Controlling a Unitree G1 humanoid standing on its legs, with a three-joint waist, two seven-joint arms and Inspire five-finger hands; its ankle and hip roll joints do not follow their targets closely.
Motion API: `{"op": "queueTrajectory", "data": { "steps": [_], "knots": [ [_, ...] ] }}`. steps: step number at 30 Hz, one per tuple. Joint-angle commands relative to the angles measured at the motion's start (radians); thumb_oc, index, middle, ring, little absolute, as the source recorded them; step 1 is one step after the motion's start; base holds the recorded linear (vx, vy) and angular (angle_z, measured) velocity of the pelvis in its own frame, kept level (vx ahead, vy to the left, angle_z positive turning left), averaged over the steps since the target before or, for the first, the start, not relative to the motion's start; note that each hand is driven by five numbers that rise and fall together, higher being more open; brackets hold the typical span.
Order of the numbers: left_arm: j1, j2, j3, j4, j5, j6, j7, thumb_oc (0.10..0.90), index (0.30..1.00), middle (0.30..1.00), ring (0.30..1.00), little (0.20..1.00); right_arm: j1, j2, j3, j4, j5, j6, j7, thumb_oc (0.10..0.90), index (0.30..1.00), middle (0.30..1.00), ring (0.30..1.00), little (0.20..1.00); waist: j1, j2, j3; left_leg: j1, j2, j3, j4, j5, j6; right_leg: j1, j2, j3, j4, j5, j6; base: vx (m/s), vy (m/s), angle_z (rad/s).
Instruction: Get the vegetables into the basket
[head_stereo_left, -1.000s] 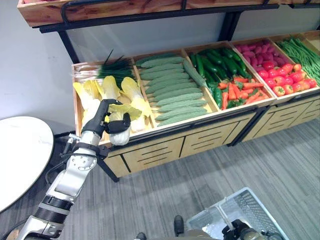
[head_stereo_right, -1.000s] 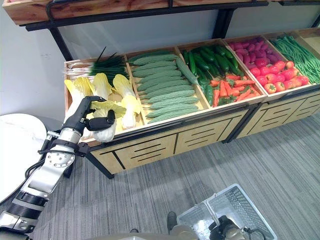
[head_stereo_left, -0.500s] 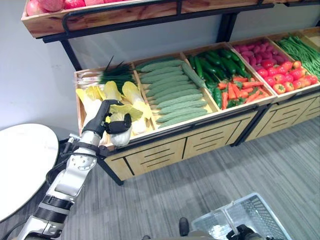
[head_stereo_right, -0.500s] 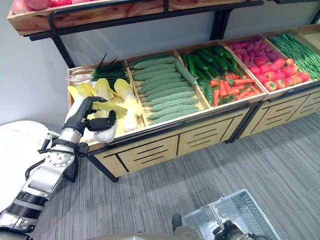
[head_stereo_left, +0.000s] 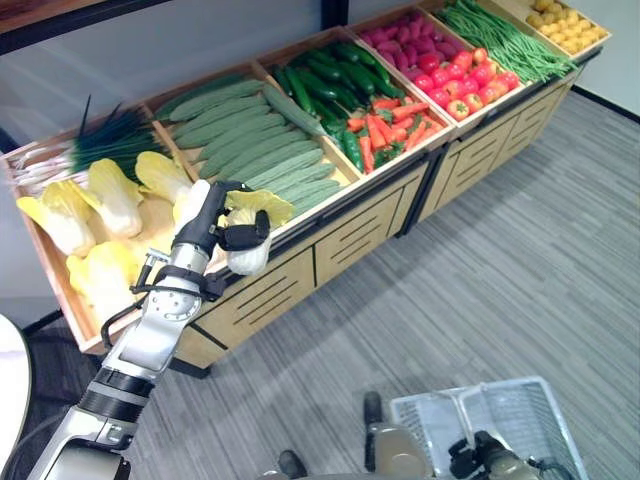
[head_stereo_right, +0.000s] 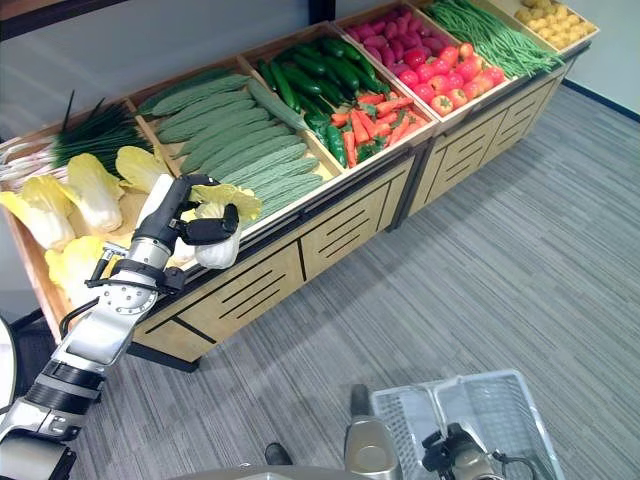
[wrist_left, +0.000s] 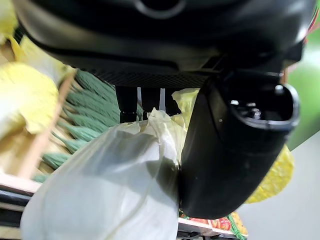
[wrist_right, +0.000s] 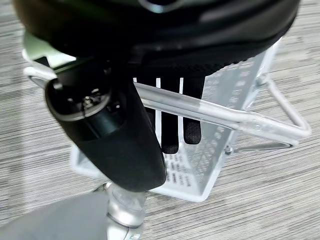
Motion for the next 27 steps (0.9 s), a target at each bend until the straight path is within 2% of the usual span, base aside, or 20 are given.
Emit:
{"op": "queueTrajectory", "data": {
  "steps": [1,2,3,7,9,10,11,13,14,15,16,18,19,22,25,27],
  "knots": [
    [-0.125,0.041,0.063,-0.07,0.011,-0.094,0.047,0.4,0.3,0.3,0.3,0.3,-0.012,0.017,0.027,0.002,0.015,-0.028,-0.013,0.4,0.3,0.3,0.3,0.3,0.004,-0.043,-0.11,-0.028,0.001,-0.09,0.005,-0.038,-0.042,0.028,-0.097,0.008,0.017,-0.037,0.166,0.09,-0.102,-0.45],
    [-0.124,0.04,0.063,-0.07,0.011,-0.094,0.047,0.4,0.3,0.3,0.3,0.3,-0.011,0.016,0.027,0.002,0.016,-0.028,-0.013,0.4,0.3,0.3,0.3,0.3,0.004,-0.042,-0.11,-0.028,0.002,-0.091,0.005,-0.038,-0.042,0.029,-0.096,0.007,0.016,-0.038,0.165,0.17,-0.217,-0.12],
    [-0.118,0.018,0.057,-0.07,-0.006,-0.086,0.04,0.4,0.3,0.3,0.3,0.3,-0.003,0.008,0.021,0.002,0.026,-0.024,-0.011,0.4,0.3,0.3,0.3,0.3,-0.008,-0.034,-0.113,-0.014,0.024,-0.107,0.006,-0.033,-0.057,0.051,-0.07,-0.012,0.019,-0.07,0.147,0.12,-0.211,0.18],
    [-0.093,-0.01,0.058,-0.078,-0.03,-0.078,0.03,0.4,0.3,0.3,0.3,0.3,0.003,-0.008,0.017,-0.001,0.027,-0.021,-0.014,0.4,0.3,0.3,0.3,0.3,-0.012,-0.018,-0.099,-0.024,0.073,-0.131,0.019,-0.007,-0.087,0.057,-0.025,-0.02,0.035,-0.112,0.115,0.11,-0.228,0.3],
    [-0.098,-0.025,0.054,-0.076,-0.037,-0.08,0.025,0.4,0.3,0.3,0.3,0.3,-0.007,-0.026,0.023,-0.005,0.018,-0.024,-0.013,0.4,0.3,0.3,0.3,0.3,-0.009,-0.02,-0.076,-0.076,0.092,-0.164,0.124,-0.023,-0.101,0.058,-0.014,-0.031,0.05,-0.137,0.093,0.04,-0.185,0.04],
    [-0.097,-0.028,0.051,-0.077,-0.038,-0.082,0.02,0.4,0.3,0.3,0.3,0.3,-0.008,-0.037,0.026,-0.005,0.012,-0.024,-0.01,0.4,0.3,0.3,0.3,0.3,0.0,-0.024,-0.064,-0.095,0.09,-0.198,0.176,-0.025,-0.109,0.067,-0.01,-0.029,0.05,-0.144,0.085,-0.01,-0.091,0.15],
    [-0.108,-0.033,0.04,-0.073,-0.049,-0.088,0.023,0.4,0.3,0.3,0.3,0.3,-0.019,-0.052,0.033,-0.013,0.008,-0.026,-0.009,0.4,0.3,0.3,0.3,0.3,0.018,-0.033,-0.046,-0.154,0.064,-0.322,0.204,0.006,-0.122,0.065,-0.008,-0.026,0.041,-0.136,0.077,0.03,-0.027,0.08],
    [-0.108,-0.036,0.038,-0.073,-0.051,-0.09,0.03,0.4,0.3,0.3,0.3,0.3,-0.027,-0.059,0.042,-0.023,-0.001,-0.029,-0.01,0.4,0.3,0.3,0.3,0.3,0.036,-0.048,-0.044,-0.189,0.034,-0.434,0.142,-0.022,-0.109,0.056,-0.017,0.002,0.025,-0.127,0.088,0.05,0.07,-0.12],
    [-0.094,-0.03,0.046,-0.079,-0.042,-0.094,0.045,0.4,0.3,0.3,0.3,0.3,-0.034,-0.062,0.053,-0.022,-0.013,-0.03,-0.006,0.4,0.3,0.3,0.3,0.3,0.051,-0.055,-0.04,-0.214,0.025,-0.524,0.107,-0.02,-0.102,0.038,-0.024,0.048,0.017,-0.114,0.102,0.09,0.164,-0.57],
    [-0.081,-0.021,0.057,-0.084,-0.043,-0.098,0.046,0.4,0.3,0.3,0.3,0.3,-0.044,-0.062,0.061,-0.023,-0.02,-0.033,0.001,0.4,0.3,0.3,0.3,0.3,0.049,-0.057,-0.041,-0.208,0.012,-0.547,0.114,-0.048,-0.09,0.024,-0.027,0.076,0.017,-0.109,0.107,0.1,0.223,-1.15],
    [-0.066,-0.012,0.063,-0.101,-0.038,-0.097,0.042,0.4,0.3,0.3,0.3,0.3,-0.044,-0.053,0.062,-0.021,-0.02,-0.034,0.001,0.4,0.3,0.3,0.3,0.3,0.048,-0.062,-0.041,-0.207,0.016,-0.496,0.112,-0.055,-0.078,0.017,-0.031,0.104,0.006,-0.094,0.115,0.04,0.284,-1.6],
    [-0.053,0.009,0.078,-0.121,-0.024,-0.096,0.043,0.4,0.3,0.3,0.3,0.3,-0.05,-0.033,0.059,-0.022,-0.015,-0.029,-0.002,0.4,0.3,0.3,0.3,0.3,0.051,-0.083,-0.035,-0.204,-0.009,-0.438,0.129,-0.083,-0.053,-0.006,-0.052,0.14,0.001,-0.067,0.134,0.01,0.348,-1.58],
    [-0.053,0.034,0.084,-0.125,-0.019,-0.094,0.052,0.4,0.3,0.3,0.3,0.3,-0.059,-0.013,0.066,-0.033,-0.008,-0.03,-0.001,0.4,0.3,0.3,0.3,0.3,0.053,-0.104,-0.021,-0.202,-0.026,-0.397,0.153,-0.109,-0.033,-0.032,-0.063,0.168,0.014,-0.049,0.15,-0.01,0.267,-1.18],
    [-0.049,0.045,0.096,-0.125,-0.005,-0.084,0.069,0.4,0.3,0.3,0.3,0.3,-0.064,0.005,0.076,-0.049,-0.006,-0.028,0.004,0.4,0.3,0.3,0.3,0.3,0.053,-0.125,0.0,-0.182,-0.057,-0.347,0.18,-0.15,-0.006,-0.056,-0.078,0.205,0.032,-0.019,0.173,-0.01,0.251,-0.89],
    [-0.036,0.048,0.117,-0.133,-0.003,-0.081,0.076,0.4,0.3,0.3,0.3,0.3,-0.078,0.013,0.073,-0.066,0.0,-0.026,0.008,0.4,0.3,0.3,0.3,0.3,0.046,-0.133,0.029,-0.179,-0.083,-0.298,0.228,-0.192,0.018,-0.096,-0.096,0.242,0.035,0.048,0.199,-0.06,0.169,-0.45],
    [-0.03,0.051,0.126,-0.132,0.0,-0.081,0.078,0.4,0.3,0.3,0.3,0.3,-0.087,0.014,0.078,-0.068,-0.003,-0.025,0.012,0.4,0.3,0.3,0.3,0.3,0.05,-0.126,0.039,-0.169,-0.074,-0.268,0.23,-0.203,0.017,-0.112,-0.095,0.229,0.031,0.09,0.201,-0.06,0.032,-0.73]
  ]
}}
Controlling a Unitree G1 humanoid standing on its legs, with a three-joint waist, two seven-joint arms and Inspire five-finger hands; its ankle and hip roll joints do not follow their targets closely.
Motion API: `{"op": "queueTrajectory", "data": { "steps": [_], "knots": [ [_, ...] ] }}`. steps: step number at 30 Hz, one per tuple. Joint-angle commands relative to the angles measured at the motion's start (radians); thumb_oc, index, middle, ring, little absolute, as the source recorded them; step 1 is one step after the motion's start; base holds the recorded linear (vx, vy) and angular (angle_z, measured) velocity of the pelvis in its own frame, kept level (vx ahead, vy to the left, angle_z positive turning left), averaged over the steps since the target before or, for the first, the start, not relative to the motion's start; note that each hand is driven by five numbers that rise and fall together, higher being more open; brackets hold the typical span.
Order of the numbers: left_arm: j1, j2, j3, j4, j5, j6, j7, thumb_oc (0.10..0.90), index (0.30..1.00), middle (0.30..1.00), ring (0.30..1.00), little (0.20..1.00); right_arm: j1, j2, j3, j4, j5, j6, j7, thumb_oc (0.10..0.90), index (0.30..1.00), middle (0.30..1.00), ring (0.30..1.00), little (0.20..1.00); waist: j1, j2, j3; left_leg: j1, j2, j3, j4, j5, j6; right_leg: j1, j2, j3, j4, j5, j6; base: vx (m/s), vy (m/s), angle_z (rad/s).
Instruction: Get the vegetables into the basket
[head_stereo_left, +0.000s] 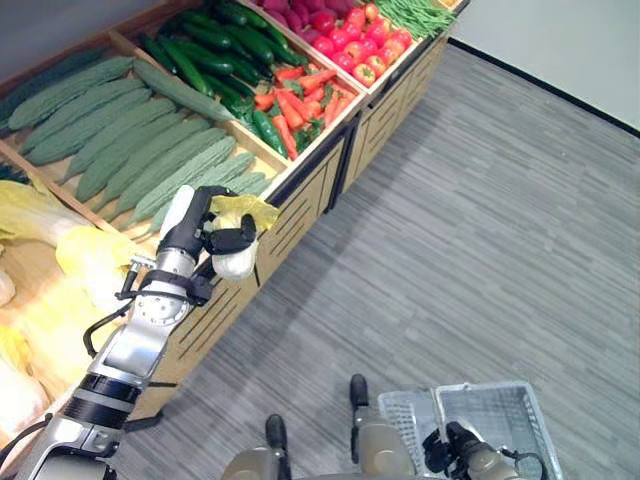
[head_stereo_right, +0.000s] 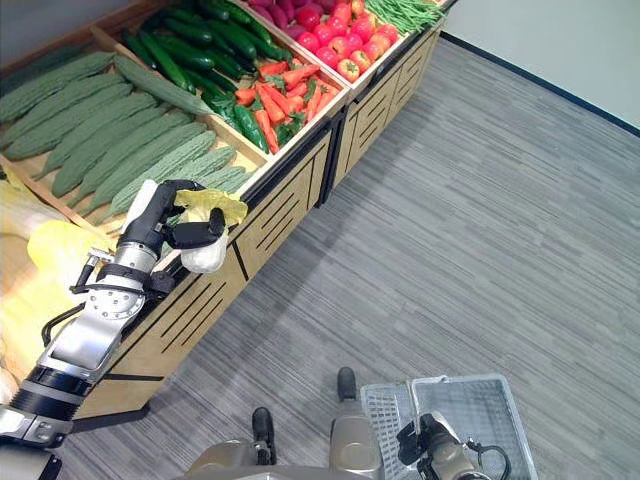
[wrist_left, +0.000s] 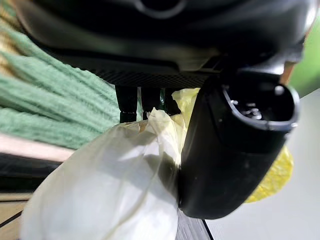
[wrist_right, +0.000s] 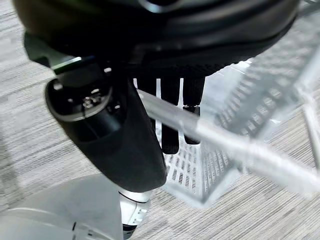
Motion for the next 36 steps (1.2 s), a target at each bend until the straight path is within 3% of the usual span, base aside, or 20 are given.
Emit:
{"op": "queueTrajectory", "data": {
  "steps": [1,3,6,8,10,11,14,18,24,29,31,33,34,35,36],
  "knots": [
    [-0.068,0.003,0.089,-0.124,0.038,-0.09,0.046,0.4,0.3,0.3,0.3,0.3,-0.069,-0.056,0.036,0.006,0.002,-0.007,-0.002,0.4,0.3,0.3,0.3,0.3,0.02,0.044,0.001,-0.003,0.092,-0.007,0.099,-0.11,-0.073,0.004,0.004,-0.015,0.023,-0.028,0.069,-0.05,0.013,-0.56],
    [-0.055,0.011,0.101,-0.129,0.034,-0.092,0.049,0.4,0.3,0.3,0.3,0.3,-0.079,-0.051,0.038,-0.007,0.003,-0.008,-0.003,0.4,0.3,0.3,0.3,0.3,0.017,0.056,0.004,0.009,0.109,0.028,0.08,-0.097,-0.08,-0.025,-0.001,-0.062,0.022,-0.003,0.069,-0.07,0.022,-0.4],
    [-0.043,0.018,0.103,-0.135,0.031,-0.088,0.047,0.4,0.3,0.3,0.3,0.3,-0.069,-0.049,0.043,-0.036,0.006,-0.011,-0.003,0.4,0.3,0.3,0.3,0.3,0.029,0.092,0.001,0.005,0.144,0.064,0.037,-0.052,-0.084,0.007,-0.028,-0.157,0.074,-0.08,0.053,-0.14,0.052,-0.62],
    [-0.037,0.022,0.108,-0.141,0.026,-0.086,0.045,0.4,0.3,0.3,0.3,0.3,-0.064,-0.048,0.044,-0.054,0.005,-0.012,-0.006,0.4,0.3,0.3,0.3,0.3,0.043,0.105,-0.007,-0.008,0.151,0.081,0.021,-0.028,-0.084,0.05,-0.038,-0.18,0.121,-0.13,0.043,-0.19,0.018,-0.47],
    [-0.028,0.023,0.115,-0.144,0.026,-0.084,0.045,0.4,0.3,0.3,0.3,0.3,-0.062,-0.048,0.044,-0.06,0.003,-0.011,-0.007,0.4,0.3,0.3,0.3,0.3,0.053,0.109,-0.012,-0.01,0.157,0.094,0.021,-0.023,-0.084,0.076,-0.048,-0.2,0.131,-0.145,0.041,-0.12,-0.021,-0.16],
    [-0.005,0.028,0.142,-0.148,0.024,-0.079,0.045,0.4,0.3,0.3,0.3,0.3,-0.066,-0.045,0.044,-0.069,-0.001,-0.011,-0.005,0.4,0.3,0.3,0.3,0.3,0.085,0.113,-0.029,-0.026,0.174,0.129,0.026,-0.009,-0.085,0.128,-0.074,-0.252,0.151,-0.162,0.038,-0.1,-0.03,-0.38],
    [0.026,0.032,0.165,-0.151,0.024,-0.077,0.04,0.4,0.3,0.3,0.3,0.3,-0.07,-0.044,0.048,-0.073,-0.011,-0.011,-0.001,0.4,0.3,0.3,0.3,0.3,0.117,0.103,-0.043,-0.037,0.193,0.17,0.035,0.004,-0.092,0.179,-0.091,-0.293,0.135,-0.163,0.042,-0.11,-0.067,-0.58],
    [0.074,0.02,0.205,-0.147,0.034,-0.075,0.036,0.4,0.3,0.3,0.3,0.3,-0.071,-0.047,0.056,-0.081,-0.031,-0.01,0.008,0.4,0.3,0.3,0.3,0.3,0.132,0.085,-0.06,-0.043,0.23,0.224,0.06,0.022,-0.118,0.196,-0.072,-0.342,0.044,-0.156,0.049,-0.04,-0.162,-0.8],
    [0.096,-0.027,0.202,-0.125,0.029,-0.075,0.023,0.4,0.3,0.3,0.3,0.3,-0.045,-0.065,0.045,-0.095,-0.036,-0.008,0.004,0.4,0.3,0.3,0.3,0.3,0.095,0.11,-0.058,-0.033,0.254,0.186,0.017,0.079,-0.16,0.21,-0.013,-0.356,-0.009,-0.217,0.018,0.02,-0.14,-0.2],
    [0.11,-0.047,0.195,-0.098,0.011,-0.074,0.007,0.4,0.3,0.3,0.3,0.3,-0.03,-0.085,0.033,-0.101,-0.024,-0.011,-0.001,0.4,0.3,0.3,0.3,0.3,0.075,0.131,-0.046,-0.029,0.287,0.145,0.018,0.105,-0.187,0.217,0.037,-0.35,0.004,-0.265,-0.015,0.01,-0.125,0.09],
    [0.109,-0.051,0.19,-0.086,0.004,-0.073,0.001,0.4,0.3,0.3,0.3,0.3,-0.034,-0.092,0.034,-0.101,-0.017,-0.013,-0.003,0.4,0.3,0.3,0.3,0.3,0.076,0.126,-0.032,-0.06,0.304,0.107,0.108,0.088,-0.193,0.219,0.052,-0.341,0.021,-0.287,-0.037,0.0,-0.154,0.07],
    [0.105,-0.056,0.178,-0.068,-0.007,-0.079,-0.002,0.4,0.3,0.3,0.3,0.3,-0.046,-0.107,0.041,-0.101,-0.011,-0.017,-0.005,0.4,0.3,0.3,0.3,0.3,0.101,0.121,-0.014,-0.101,0.273,-0.053,0.17,0.115,-0.208,0.222,0.065,-0.311,0.019,-0.283,-0.051,0.03,-0.025,-0.05],
    [0.104,-0.063,0.169,-0.053,-0.015,-0.08,0.003,0.4,0.3,0.3,0.3,0.3,-0.056,-0.112,0.04,-0.094,-0.006,-0.015,-0.01,0.4,0.3,0.3,0.3,0.3,0.121,0.116,-0.015,-0.113,0.219,-0.207,0.084,0.071,-0.199,0.226,0.061,-0.278,0.006,-0.284,-0.037,0.09,0.084,-0.3],
    [0.107,-0.063,0.166,-0.049,-0.014,-0.079,0.004,0.4,0.3,0.3,0.3,0.3,-0.06,-0.115,0.039,-0.091,-0.005,-0.015,-0.009,0.4,0.3,0.3,0.3,0.3,0.129,0.115,-0.017,-0.131,0.204,-0.268,0.054,0.08,-0.197,0.218,0.059,-0.255,0.005,-0.276,-0.031,0.09,0.072,-0.48],
    [0.106,-0.063,0.165,-0.048,-0.014,-0.079,0.004,0.4,0.3,0.3,0.3,0.3,-0.06,-0.115,0.038,-0.091,-0.005,-0.015,-0.009,0.4,0.3,0.3,0.3,0.3,0.128,0.115,-0.019,-0.131,0.203,-0.269,0.051,0.081,-0.197,0.217,0.058,-0.256,0.006,-0.277,-0.031,0.03,0.052,-0.55]
  ]
}}
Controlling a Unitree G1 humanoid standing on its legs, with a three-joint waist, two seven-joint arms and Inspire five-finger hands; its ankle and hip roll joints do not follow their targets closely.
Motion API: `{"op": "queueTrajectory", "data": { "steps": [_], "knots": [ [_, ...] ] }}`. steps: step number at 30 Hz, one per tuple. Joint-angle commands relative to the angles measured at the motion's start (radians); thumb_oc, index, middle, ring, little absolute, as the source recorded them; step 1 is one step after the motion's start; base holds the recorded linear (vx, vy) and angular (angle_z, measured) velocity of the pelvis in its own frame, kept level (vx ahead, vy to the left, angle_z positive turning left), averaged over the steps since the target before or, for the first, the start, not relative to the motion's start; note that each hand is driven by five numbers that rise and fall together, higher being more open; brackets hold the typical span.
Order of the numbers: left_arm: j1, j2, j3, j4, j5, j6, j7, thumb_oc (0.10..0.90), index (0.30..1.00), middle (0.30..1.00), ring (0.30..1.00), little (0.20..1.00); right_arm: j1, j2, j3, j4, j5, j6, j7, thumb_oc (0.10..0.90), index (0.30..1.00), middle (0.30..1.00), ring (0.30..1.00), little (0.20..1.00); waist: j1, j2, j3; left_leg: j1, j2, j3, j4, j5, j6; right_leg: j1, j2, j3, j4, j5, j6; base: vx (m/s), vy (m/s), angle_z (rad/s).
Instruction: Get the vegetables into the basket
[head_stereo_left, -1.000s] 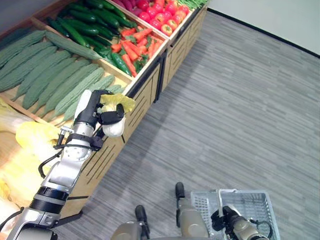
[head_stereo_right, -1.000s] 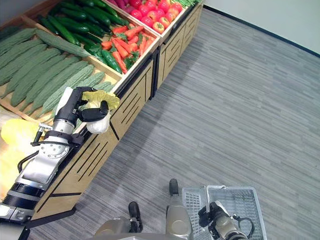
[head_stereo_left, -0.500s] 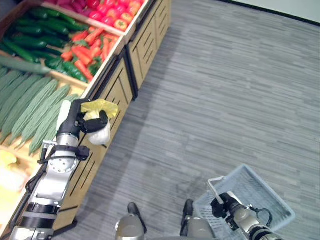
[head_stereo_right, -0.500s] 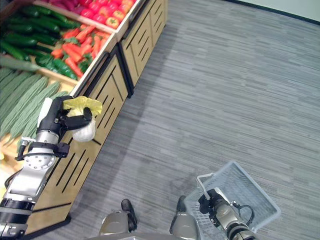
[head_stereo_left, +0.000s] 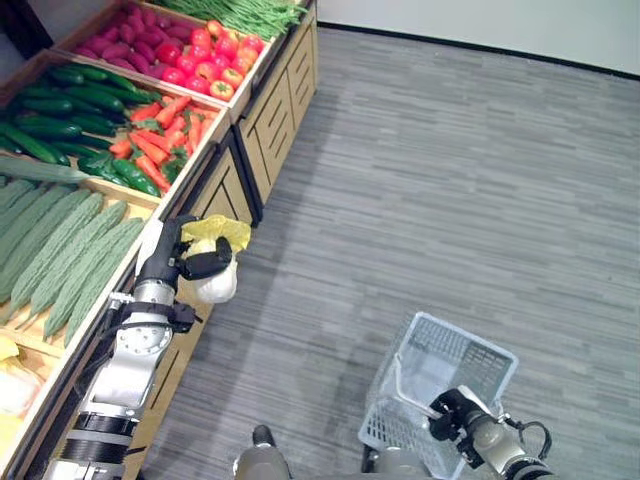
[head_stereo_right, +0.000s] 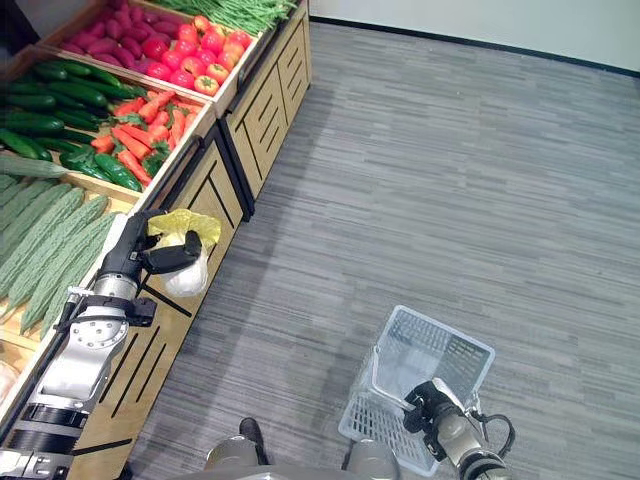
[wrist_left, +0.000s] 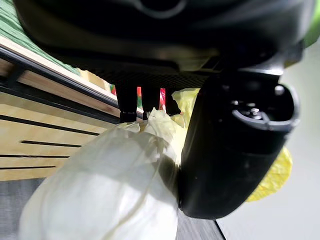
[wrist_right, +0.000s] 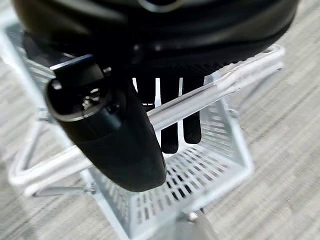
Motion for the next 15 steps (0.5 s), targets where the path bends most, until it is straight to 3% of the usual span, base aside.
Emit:
{"op": "queueTrajectory", "data": {
  "steps": [1,4,7,12,15],
  "knots": [
    [-0.078,0.048,0.03,-0.086,0.006,-0.084,0.026,0.4,0.3,0.3,0.3,0.3,0.004,-0.046,0.003,-0.021,0.028,-0.005,-0.012,0.4,0.3,0.3,0.3,0.3,0.002,0.001,0.017,-0.078,-0.043,-0.043,-0.041,0.032,0.006,0.004,-0.035,0.011,0.032,-0.059,0.087,0.04,0.151,-0.58],
    [-0.048,0.073,0.009,-0.101,0.04,-0.078,0.001,0.4,0.3,0.3,0.3,0.3,-0.004,-0.045,-0.03,-0.033,0.048,-0.001,-0.018,0.4,0.3,0.3,0.3,0.3,-0.024,0.013,0.016,-0.061,-0.068,0.009,-0.052,0.001,0.043,-0.044,-0.068,0.058,0.056,-0.032,0.113,0.01,0.234,-0.63],
    [-0.02,0.121,-0.015,-0.095,0.097,-0.065,-0.024,0.4,0.3,0.3,0.3,0.3,-0.032,-0.028,-0.046,-0.074,0.075,0.0,-0.031,0.4,0.3,0.3,0.3,0.3,-0.02,-0.002,0.01,-0.021,-0.083,0.105,-0.085,-0.012,0.064,-0.084,-0.097,0.094,0.062,0.014,0.142,0.01,0.276,-1.09],
    [-0.024,0.181,-0.068,-0.096,0.165,-0.059,-0.075,0.4,0.3,0.3,0.3,0.3,-0.063,-0.029,-0.025,-0.147,0.07,0.003,-0.026,0.4,0.3,0.3,0.3,0.3,-0.014,-0.015,0.012,0.018,-0.092,0.152,-0.08,-0.036,0.08,-0.094,-0.104,0.118,0.07,0.039,0.155,0.04,0.084,-0.66],
    [-0.076,0.26,-0.165,-0.116,0.276,-0.043,-0.153,0.4,0.3,0.3,0.3,0.3,-0.108,-0.038,-0.002,-0.225,0.079,0.013,-0.015,0.4,0.3,0.3,0.3,0.3,-0.024,-0.009,-0.002,0.044,-0.098,0.157,-0.07,-0.054,0.085,-0.081,-0.109,0.118,0.064,0.028,0.154,0.03,0.05,-0.18]
  ]
}}
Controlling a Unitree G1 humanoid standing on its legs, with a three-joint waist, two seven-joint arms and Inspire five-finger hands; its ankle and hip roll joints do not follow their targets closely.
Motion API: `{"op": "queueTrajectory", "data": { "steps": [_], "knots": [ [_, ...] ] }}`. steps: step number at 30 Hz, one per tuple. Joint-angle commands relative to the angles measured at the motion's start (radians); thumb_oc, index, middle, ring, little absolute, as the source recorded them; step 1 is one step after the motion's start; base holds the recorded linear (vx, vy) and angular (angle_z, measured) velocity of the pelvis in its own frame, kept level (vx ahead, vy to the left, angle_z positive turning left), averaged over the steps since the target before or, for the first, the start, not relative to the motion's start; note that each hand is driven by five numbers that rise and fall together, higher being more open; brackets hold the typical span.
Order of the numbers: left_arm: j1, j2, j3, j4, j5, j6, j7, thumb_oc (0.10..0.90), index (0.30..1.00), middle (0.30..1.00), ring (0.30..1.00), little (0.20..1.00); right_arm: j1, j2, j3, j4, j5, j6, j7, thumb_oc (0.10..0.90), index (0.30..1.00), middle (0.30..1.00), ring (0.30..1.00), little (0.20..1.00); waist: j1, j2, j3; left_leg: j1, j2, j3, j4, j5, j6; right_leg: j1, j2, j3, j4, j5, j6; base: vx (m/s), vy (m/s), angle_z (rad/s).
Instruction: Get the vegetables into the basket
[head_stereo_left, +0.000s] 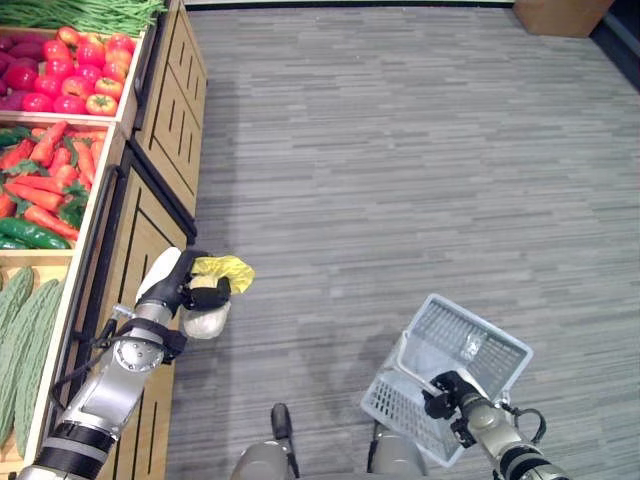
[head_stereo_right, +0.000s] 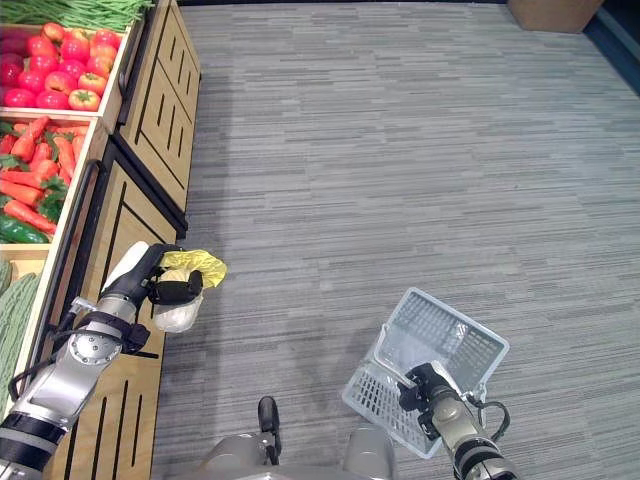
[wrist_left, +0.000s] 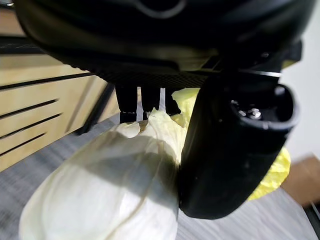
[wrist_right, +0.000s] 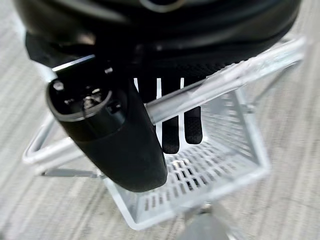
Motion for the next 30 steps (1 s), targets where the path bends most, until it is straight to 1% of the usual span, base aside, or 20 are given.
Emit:
{"op": "queueTrajectory", "data": {
  "steps": [1,3,4,8,10,13,14,18,21,22,23,24,25,29,30],
  "knots": [
    [-0.124,0.069,-0.031,-0.103,0.133,-0.046,-0.042,0.4,0.3,0.3,0.3,0.3,-0.114,-0.055,0.034,-0.091,0.043,-0.029,0.004,0.4,0.3,0.3,0.3,0.3,0.011,0.022,-0.039,-0.031,0.04,-0.048,0.137,-0.125,-0.025,-0.002,-0.021,0.03,0.12,-0.108,0.072,0.01,-0.002,-0.08],
    [-0.183,0.088,-0.089,-0.12,0.187,-0.044,-0.069,0.4,0.3,0.3,0.3,0.3,-0.14,-0.063,0.041,-0.127,0.053,-0.021,0.009,0.4,0.3,0.3,0.3,0.3,0.011,0.025,-0.047,-0.019,0.045,-0.051,0.128,-0.122,-0.029,0.007,-0.019,0.028,0.117,-0.116,0.07,0.02,-0.028,-0.06],
    [-0.249,0.086,-0.155,-0.132,0.229,-0.048,-0.089,0.4,0.3,0.3,0.3,0.3,-0.17,-0.074,0.056,-0.161,0.051,-0.016,0.013,0.4,0.3,0.3,0.3,0.3,0.007,0.031,-0.056,-0.01,0.049,-0.057,0.118,-0.119,-0.033,0.016,-0.018,0.022,0.115,-0.126,0.067,0.02,-0.045,0.03],
    [-0.336,0.055,-0.258,-0.135,0.288,-0.061,-0.123,0.4,0.3,0.3,0.3,0.3,-0.214,-0.084,0.079,-0.231,0.056,-0.015,0.011,0.4,0.3,0.3,0.3,0.3,0.003,0.042,-0.072,0.003,0.059,-0.072,0.102,-0.113,-0.04,0.03,-0.006,0.015,0.108,-0.147,0.057,0.02,-0.052,0.07],
    [-0.379,0.035,-0.31,-0.135,0.315,-0.07,-0.14,0.4,0.3,0.3,0.3,0.3,-0.237,-0.085,0.095,-0.26,0.05,-0.017,0.013,0.4,0.3,0.3,0.3,0.3,0.003,0.052,-0.079,0.006,0.065,-0.078,0.098,-0.108,-0.045,0.038,0.0,0.01,0.104,-0.155,0.052,0.03,-0.065,0.08],
    [-0.42,-0.01,-0.365,-0.131,0.335,-0.081,-0.154,0.4,0.3,0.3,0.3,0.3,-0.273,-0.077,0.109,-0.273,0.051,-0.022,0.002,0.4,0.3,0.3,0.3,0.3,0.004,0.069,-0.085,0.009,0.073,-0.084,0.095,-0.103,-0.052,0.046,0.011,0.004,0.095,-0.162,0.043,0.02,-0.076,0.1],
    [-0.441,-0.046,-0.397,-0.124,0.322,-0.087,-0.156,0.4,0.3,0.3,0.3,0.3,-0.313,-0.065,0.119,-0.259,0.055,-0.025,-0.012,0.4,0.3,0.3,0.3,0.3,0.009,0.085,-0.087,0.004,0.079,-0.09,0.098,-0.1,-0.06,0.051,0.017,-0.004,0.085,-0.162,0.039,0.01,-0.084,0.06],
    [-0.463,-0.089,-0.423,-0.108,0.303,-0.089,-0.155,0.4,0.3,0.3,0.3,0.3,-0.376,-0.05,0.136,-0.224,0.053,-0.025,-0.029,0.4,0.3,0.3,0.3,0.3,0.016,0.104,-0.089,0.0,0.086,-0.096,0.101,-0.09,-0.07,0.065,0.023,-0.022,0.067,-0.158,0.034,0.01,-0.055,0.13],
    [-0.467,-0.159,-0.469,-0.06,0.269,-0.081,-0.152,0.4,0.3,0.3,0.3,0.3,-0.496,-0.004,0.176,-0.149,0.077,-0.016,-0.056,0.4,0.3,0.3,0.3,0.3,0.028,0.134,-0.101,0.001,0.093,-0.096,0.083,-0.071,-0.083,0.084,0.032,-0.041,0.035,-0.15,0.028,0.01,-0.067,0.14],
    [-0.469,-0.179,-0.481,-0.044,0.269,-0.079,-0.152,0.4,0.3,0.3,0.3,0.3,-0.512,0.007,0.181,-0.144,0.082,-0.014,-0.061,0.4,0.3,0.3,0.3,0.3,0.028,0.138,-0.101,0.004,0.093,-0.095,0.075,-0.066,-0.084,0.087,0.034,-0.044,0.032,-0.149,0.027,0.01,-0.025,0.18],
    [-0.471,-0.226,-0.511,0.006,0.275,-0.071,-0.154,0.4,0.3,0.3,0.3,0.3,-0.55,0.031,0.204,-0.146,0.082,-0.01,-0.069,0.4,0.3,0.3,0.3,0.3,0.025,0.143,-0.106,0.007,0.095,-0.093,0.069,-0.063,-0.086,0.09,0.035,-0.044,0.027,-0.149,0.025,0.0,-0.025,0.11],
    [-0.48,-0.274,-0.539,0.06,0.286,-0.068,-0.158,0.4,0.3,0.3,0.3,0.3,-0.576,0.047,0.22,-0.161,0.088,-0.008,-0.077,0.4,0.3,0.3,0.3,0.3,0.019,0.146,-0.106,0.012,0.095,-0.09,0.068,-0.066,-0.086,0.092,0.037,-0.04,0.02,-0.145,0.023,0.0,0.0,0.0],
    [-0.482,-0.297,-0.555,0.095,0.294,-0.063,-0.155,0.4,0.3,0.3,0.3,0.3,-0.593,0.056,0.235,-0.18,0.081,-0.009,-0.079,0.4,0.3,0.3,0.3,0.3,0.015,0.143,-0.107,0.016,0.098,-0.085,0.064,-0.066,-0.086,0.092,0.04,-0.038,0.019,-0.143,0.023,0.0,-0.013,-0.04],
    [-0.484,-0.339,-0.579,0.165,0.303,-0.063,-0.153,0.4,0.3,0.3,0.3,0.3,-0.629,0.065,0.248,-0.206,0.081,-0.014,-0.083,0.4,0.3,0.3,0.3,0.3,0.009,0.137,-0.108,0.022,0.101,-0.074,0.058,-0.067,-0.086,0.087,0.042,-0.029,0.019,-0.14,0.024,0.0,-0.004,-0.05],
    [-0.488,-0.362,-0.588,0.201,0.307,-0.053,-0.153,0.4,0.3,0.3,0.3,0.3,-0.641,0.074,0.254,-0.223,0.089,-0.02,-0.088,0.4,0.3,0.3,0.3,0.3,0.001,0.131,-0.108,0.024,0.102,-0.07,0.057,-0.068,-0.086,0.085,0.044,-0.024,0.019,-0.138,0.024,0.0,0.0,-0.07]
  ]
}}
